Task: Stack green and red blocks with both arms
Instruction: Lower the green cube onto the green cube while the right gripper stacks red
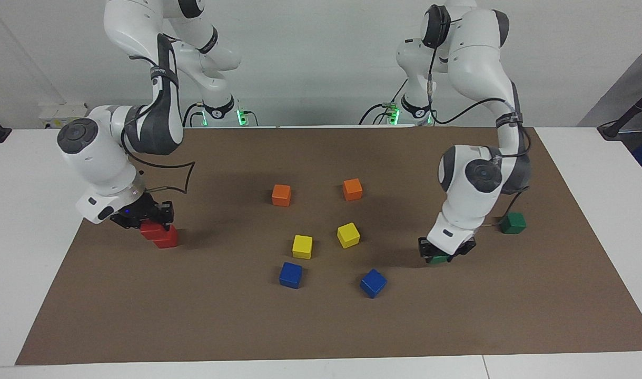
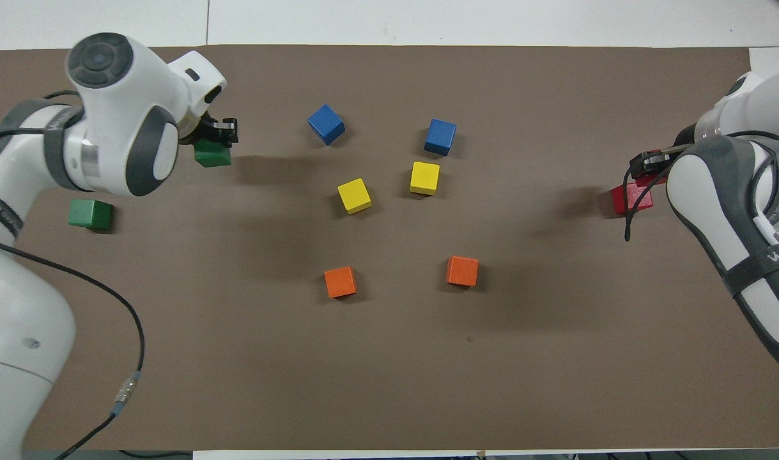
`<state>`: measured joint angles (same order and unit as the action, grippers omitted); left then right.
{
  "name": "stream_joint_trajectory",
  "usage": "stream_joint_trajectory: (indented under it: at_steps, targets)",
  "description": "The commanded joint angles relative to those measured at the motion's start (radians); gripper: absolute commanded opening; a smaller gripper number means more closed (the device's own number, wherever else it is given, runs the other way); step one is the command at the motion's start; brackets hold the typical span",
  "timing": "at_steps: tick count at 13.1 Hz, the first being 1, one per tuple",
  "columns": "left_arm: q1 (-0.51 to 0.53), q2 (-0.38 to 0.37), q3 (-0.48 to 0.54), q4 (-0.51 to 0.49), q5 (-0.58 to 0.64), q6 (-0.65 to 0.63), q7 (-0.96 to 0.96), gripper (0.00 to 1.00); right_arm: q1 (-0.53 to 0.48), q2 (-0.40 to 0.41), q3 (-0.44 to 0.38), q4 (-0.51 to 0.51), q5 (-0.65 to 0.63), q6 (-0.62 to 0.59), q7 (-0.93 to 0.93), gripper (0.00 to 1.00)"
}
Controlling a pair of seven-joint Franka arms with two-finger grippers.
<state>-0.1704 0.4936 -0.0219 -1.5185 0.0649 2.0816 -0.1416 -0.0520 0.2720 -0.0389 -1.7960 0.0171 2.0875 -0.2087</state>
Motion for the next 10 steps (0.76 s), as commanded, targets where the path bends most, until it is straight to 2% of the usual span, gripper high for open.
stream_joint_trajectory:
  at_steps: [1, 3, 5, 7, 10]
  targets:
    - [0.109, -0.150, -0.010, -0.121, -0.003, -0.054, 0.173, 0.00, -0.017, -0.057, 0.011, -0.091, 0.007, 0.043, -0.011, 0.00]
    - [0.207, -0.223, -0.010, -0.216, -0.025, -0.043, 0.354, 0.00, -0.020, -0.062, 0.010, -0.115, 0.007, 0.068, -0.011, 0.00]
    - [0.287, -0.236, -0.009, -0.238, -0.066, -0.037, 0.540, 0.00, -0.026, -0.073, 0.010, -0.152, 0.006, 0.117, -0.011, 0.00]
    - [0.345, -0.247, -0.009, -0.271, -0.088, -0.006, 0.644, 0.00, -0.028, -0.068, 0.010, -0.158, 0.004, 0.144, -0.014, 0.00]
    - [0.382, -0.282, -0.009, -0.397, -0.109, 0.147, 0.712, 0.00, -0.029, -0.060, 0.010, -0.166, 0.003, 0.161, -0.015, 0.00]
